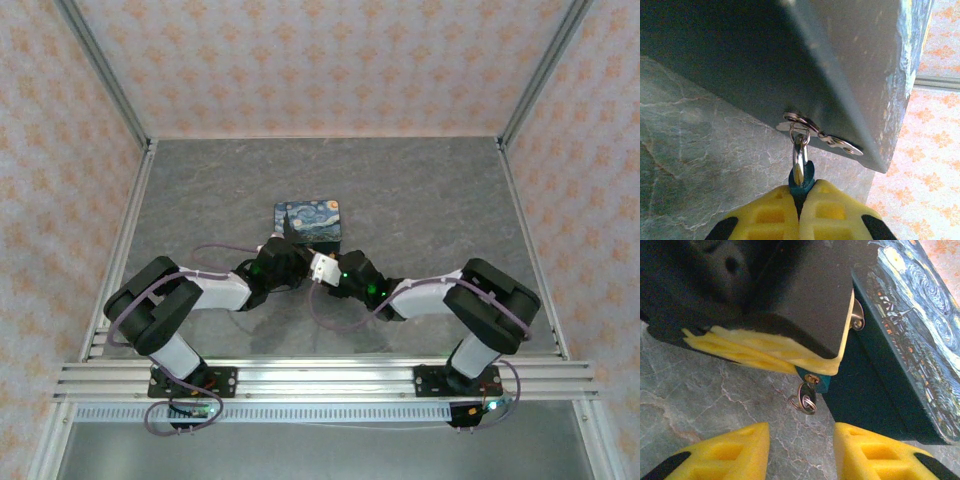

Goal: Unlock the padlock with the key

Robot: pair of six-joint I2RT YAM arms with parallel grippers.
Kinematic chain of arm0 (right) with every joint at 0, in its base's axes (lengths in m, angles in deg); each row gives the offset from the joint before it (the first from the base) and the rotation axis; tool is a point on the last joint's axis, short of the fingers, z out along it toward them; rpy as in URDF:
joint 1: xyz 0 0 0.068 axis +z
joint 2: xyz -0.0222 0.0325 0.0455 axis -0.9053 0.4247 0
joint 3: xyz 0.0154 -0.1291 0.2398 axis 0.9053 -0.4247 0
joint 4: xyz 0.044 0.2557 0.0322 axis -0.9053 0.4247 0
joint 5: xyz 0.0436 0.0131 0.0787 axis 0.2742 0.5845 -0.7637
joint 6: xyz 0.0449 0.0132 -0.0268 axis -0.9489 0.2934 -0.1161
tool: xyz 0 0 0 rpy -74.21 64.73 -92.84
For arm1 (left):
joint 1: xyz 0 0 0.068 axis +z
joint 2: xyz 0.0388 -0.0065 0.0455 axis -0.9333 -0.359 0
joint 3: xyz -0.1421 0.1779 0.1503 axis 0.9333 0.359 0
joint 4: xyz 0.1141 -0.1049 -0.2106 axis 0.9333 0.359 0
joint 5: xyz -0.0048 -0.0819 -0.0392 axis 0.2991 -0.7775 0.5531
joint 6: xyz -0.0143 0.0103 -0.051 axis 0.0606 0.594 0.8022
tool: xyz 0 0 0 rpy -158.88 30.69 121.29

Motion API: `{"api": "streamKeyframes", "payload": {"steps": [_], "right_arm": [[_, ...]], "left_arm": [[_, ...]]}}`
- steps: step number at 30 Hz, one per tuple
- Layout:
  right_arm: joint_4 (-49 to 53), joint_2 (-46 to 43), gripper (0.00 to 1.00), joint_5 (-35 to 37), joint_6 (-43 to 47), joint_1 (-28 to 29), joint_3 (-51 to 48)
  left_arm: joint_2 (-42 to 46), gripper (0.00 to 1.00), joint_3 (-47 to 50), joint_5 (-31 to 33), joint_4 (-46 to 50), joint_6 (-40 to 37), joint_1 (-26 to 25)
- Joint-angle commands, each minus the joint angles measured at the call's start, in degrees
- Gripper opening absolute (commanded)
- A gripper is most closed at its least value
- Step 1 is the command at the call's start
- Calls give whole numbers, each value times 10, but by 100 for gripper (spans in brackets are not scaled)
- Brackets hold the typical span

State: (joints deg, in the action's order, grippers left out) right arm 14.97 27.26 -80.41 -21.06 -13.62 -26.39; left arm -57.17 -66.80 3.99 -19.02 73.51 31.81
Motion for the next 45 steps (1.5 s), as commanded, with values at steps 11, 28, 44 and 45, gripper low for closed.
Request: {"api": "streamKeyframes", "payload": {"steps": [11, 28, 44, 45], "right_arm": [[-68, 35, 27, 4, -18, 3, 10], [-145, 48, 22, -21, -10, 2, -9], [-140, 10, 27, -14, 3, -13, -50], [-137, 3, 29, -16, 5, -15, -54]], "left_arm": [[12, 0, -15, -6, -2, 2, -7], [2, 0, -9, -21, -26, 16, -6], [5, 0, -8, -15, -21, 19, -6], [5, 0, -8, -15, -20, 19, -6]]}}
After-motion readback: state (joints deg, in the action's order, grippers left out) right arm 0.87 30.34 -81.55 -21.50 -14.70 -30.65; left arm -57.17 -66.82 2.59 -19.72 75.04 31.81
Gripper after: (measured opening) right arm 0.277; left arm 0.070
